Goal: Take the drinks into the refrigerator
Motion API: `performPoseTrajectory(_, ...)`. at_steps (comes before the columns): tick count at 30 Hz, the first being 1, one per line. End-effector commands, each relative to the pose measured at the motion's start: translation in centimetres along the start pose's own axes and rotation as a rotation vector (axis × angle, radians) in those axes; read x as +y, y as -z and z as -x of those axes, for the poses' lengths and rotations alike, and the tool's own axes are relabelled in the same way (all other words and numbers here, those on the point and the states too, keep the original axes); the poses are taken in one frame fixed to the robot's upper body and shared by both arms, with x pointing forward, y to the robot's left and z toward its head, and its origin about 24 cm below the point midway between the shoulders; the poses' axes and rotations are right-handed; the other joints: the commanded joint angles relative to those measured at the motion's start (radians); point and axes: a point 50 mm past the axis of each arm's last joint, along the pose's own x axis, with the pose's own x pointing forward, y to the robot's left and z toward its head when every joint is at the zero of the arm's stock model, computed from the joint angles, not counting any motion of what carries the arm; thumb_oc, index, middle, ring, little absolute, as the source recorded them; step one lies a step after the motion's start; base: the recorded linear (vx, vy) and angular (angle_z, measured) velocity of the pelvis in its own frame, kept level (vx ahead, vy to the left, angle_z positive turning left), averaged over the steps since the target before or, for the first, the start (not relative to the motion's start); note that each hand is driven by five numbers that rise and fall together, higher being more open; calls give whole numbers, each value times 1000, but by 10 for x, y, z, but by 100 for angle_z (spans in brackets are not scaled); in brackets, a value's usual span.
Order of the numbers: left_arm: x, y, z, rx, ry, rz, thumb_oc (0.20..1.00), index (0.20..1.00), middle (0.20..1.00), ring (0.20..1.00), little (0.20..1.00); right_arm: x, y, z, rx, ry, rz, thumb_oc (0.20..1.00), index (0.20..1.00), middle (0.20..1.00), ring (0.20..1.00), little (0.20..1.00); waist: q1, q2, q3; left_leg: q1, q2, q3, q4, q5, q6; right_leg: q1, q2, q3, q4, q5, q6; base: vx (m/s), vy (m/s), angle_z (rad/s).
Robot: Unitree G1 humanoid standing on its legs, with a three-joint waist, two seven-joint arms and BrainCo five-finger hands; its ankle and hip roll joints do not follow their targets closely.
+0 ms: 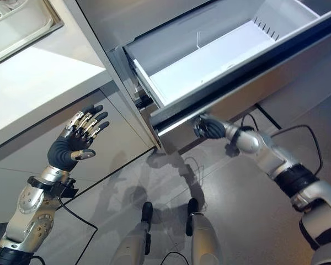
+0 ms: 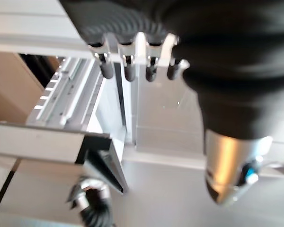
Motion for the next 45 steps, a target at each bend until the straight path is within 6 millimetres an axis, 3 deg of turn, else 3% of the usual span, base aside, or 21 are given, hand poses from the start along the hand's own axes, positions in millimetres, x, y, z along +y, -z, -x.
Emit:
performPoseTrajectory(1, 5, -25, 1, -129, -7, -25, 1000, 1000, 1000, 1000, 1000, -57, -77, -28, -318, 150, 61, 200, 200, 200, 200, 200, 51, -54, -16, 89, -99, 21, -23, -72, 82, 89, -14, 57, -184, 77, 98, -19, 33, -8)
performPoseTrajectory(3, 5, -25, 0, -134, -4, -13, 1000, 1000, 1000, 1000, 1000, -63, -100, -36, -389, 132, 111, 200, 200, 200, 200, 200, 58, -54, -18, 82, -102, 28, -21, -72, 83, 84, -15, 62, -191, 85, 98, -5, 19, 1)
performPoseTrajectory(6, 5, -26, -1, -141, -1, -1, 1000, 1000, 1000, 1000, 1000, -66, -118, -43, -445, 137, 114, 200, 200, 200, 200, 200, 64, -53, -21, 77, -106, 34, -13, -76, 86, 80, -15, 71, -198, 91, 99, -7, 21, -1)
performPoseTrajectory(13, 2, -27, -5, -140, 31, 12, 1000, 1000, 1000, 1000, 1000, -61, -121, -49, -451, 132, 85, 200, 200, 200, 200, 200, 58, -51, -22, 70, -114, 46, 9, -88, 92, 80, -20, 88, -198, 98, 101, -11, 37, -4)
performPoseTrajectory(17, -2, -28, -9, -141, 63, 3, 1000, 1000, 1000, 1000, 1000, -48, -102, -44, -407, 105, 15, 200, 200, 200, 200, 200, 47, -52, -20, 70, -119, 57, 25, -99, 97, 82, -22, 99, -196, 103, 106, -20, 40, -5)
performPoseTrajectory(18, -3, -28, -10, -143, 68, 2, 1000, 1000, 1000, 1000, 1000, -39, -85, -37, -363, 115, -56, 200, 200, 200, 200, 200, 39, -52, -18, 70, -120, 59, 30, -102, 98, 82, -25, 101, -195, 106, 107, -24, 36, -6)
performPoseTrajectory(21, -6, -27, -12, -141, 86, -1, 1000, 1000, 1000, 1000, 1000, -25, -66, -26, -316, 120, -125, 200, 200, 200, 200, 200, 29, -53, -18, 69, -121, 60, 34, -105, 99, 88, -27, 100, -199, 106, 109, -15, 23, -1)
performPoseTrajectory(25, -12, -20, -14, -135, 85, 7, 1000, 1000, 1000, 1000, 1000, 27, -19, -10, -164, 230, -420, 200, 200, 200, 200, 200, 8, -48, -18, 72, -125, 63, 48, -112, 102, 107, -30, 99, -212, 110, 113, -10, 53, 1)
performPoseTrajectory(28, -14, -16, -11, -121, 74, -11, 1000, 1000, 1000, 1000, 1000, 58, -5, 15, -109, 274, -567, 200, 200, 200, 200, 200, -15, -56, -24, 80, -124, 75, 56, -122, 105, 121, -29, 106, -228, 118, 118, -4, 46, 0)
performPoseTrajectory(29, -14, -16, -11, -121, 75, -11, 1000, 1000, 1000, 1000, 1000, 58, -5, 15, -108, 275, -567, 200, 200, 200, 200, 200, -14, -56, -24, 80, -124, 76, 56, -122, 105, 121, -29, 106, -228, 118, 118, 34, 71, -11)
performPoseTrajectory(30, -14, -9, -5, -95, 52, -21, 1000, 1000, 1000, 1000, 1000, 85, 11, 44, -18, 326, -682, 200, 200, 200, 200, 200, -46, -63, -39, 92, -123, 87, 69, -135, 108, 139, -27, 114, -234, 120, 122, 38, 50, -19)
performPoseTrajectory(31, -15, -8, -5, -94, 54, -20, 1000, 1000, 1000, 1000, 1000, 85, 11, 45, -17, 326, -683, 200, 200, 200, 200, 200, -44, -63, -39, 92, -123, 87, 69, -135, 108, 139, -27, 114, -235, 120, 122, 58, 67, -22)
performPoseTrajectory(32, -14, -5, -3, -77, 45, -32, 1000, 1000, 1000, 1000, 1000, 101, 21, 57, 48, 338, -745, 200, 200, 200, 200, 200, -58, -67, -48, 102, -123, 94, 70, -139, 110, 149, -27, 118, -239, 122, 124, 45, 30, -19)
performPoseTrajectory(33, -13, -3, -1, -62, 41, -43, 1000, 1000, 1000, 1000, 1000, 107, 26, 65, 83, 335, -750, 511, 511, 511, 511, 511, -62, -70, -54, 111, -122, 98, 70, -143, 111, 159, -26, 122, -245, 122, 125, 58, 50, -13)
performPoseTrajectory(34, -12, -1, 1, -49, 36, -52, 1000, 1000, 1000, 1000, 1000, 116, 32, 76, 131, 342, -765, 1000, 1000, 1000, 1000, 1000, -74, -73, -61, 120, -121, 106, 68, -145, 111, 167, -26, 127, -250, 123, 127, 62, 61, -24)
performPoseTrajectory(39, -4, 28, 27, 90, -57, -46, 1000, 1000, 1000, 1000, 1000, 194, 63, 151, 517, 301, -916, 1000, 1000, 1000, 1000, 1000, -116, -74, -117, 176, -115, 148, 42, -158, 117, 215, -23, 155, -295, 139, 143, 67, 86, -29)
performPoseTrajectory(40, -1, 40, 39, 163, -69, -90, 1000, 1000, 1000, 1000, 1000, 220, 70, 181, 671, 301, -960, 1000, 1000, 1000, 1000, 1000, -129, -72, -137, 192, -114, 153, 32, -160, 118, 230, -23, 158, -303, 138, 146, 41, 58, -31)
performPoseTrajectory(41, -1, 41, 39, 163, -69, -90, 1000, 1000, 1000, 1000, 1000, 220, 70, 182, 671, 302, -960, 1000, 1000, 1000, 1000, 1000, -128, -71, -137, 193, -114, 153, 31, -160, 118, 231, -23, 158, -303, 138, 146, 67, 67, -29)
performPoseTrajectory(42, 3, 63, 55, 277, -89, -136, 1000, 1000, 1000, 1000, 1000, 243, 73, 210, 815, 301, -1001, 1000, 1000, 1000, 1000, 1000, -139, -72, -157, 211, -113, 158, 21, -160, 117, 249, -25, 157, -306, 136, 150, 42, 29, -22)
performPoseTrajectory(43, 3, 63, 55, 277, -89, -135, 1000, 1000, 1000, 1000, 1000, 243, 73, 211, 816, 301, -1001, 1000, 1000, 1000, 1000, 1000, -139, -72, -157, 213, -113, 158, 20, -160, 117, 250, -25, 156, -306, 136, 150, 61, 41, -17)
performPoseTrajectory(45, 7, 87, 77, 422, -107, -161, 1000, 1000, 1000, 1000, 1000, 264, 72, 230, 927, 271, -1037, 1000, 1000, 1000, 1000, 1000, -145, -71, -174, 233, -113, 162, 7, -162, 119, 266, -26, 160, -310, 135, 152, 41, 16, -12)
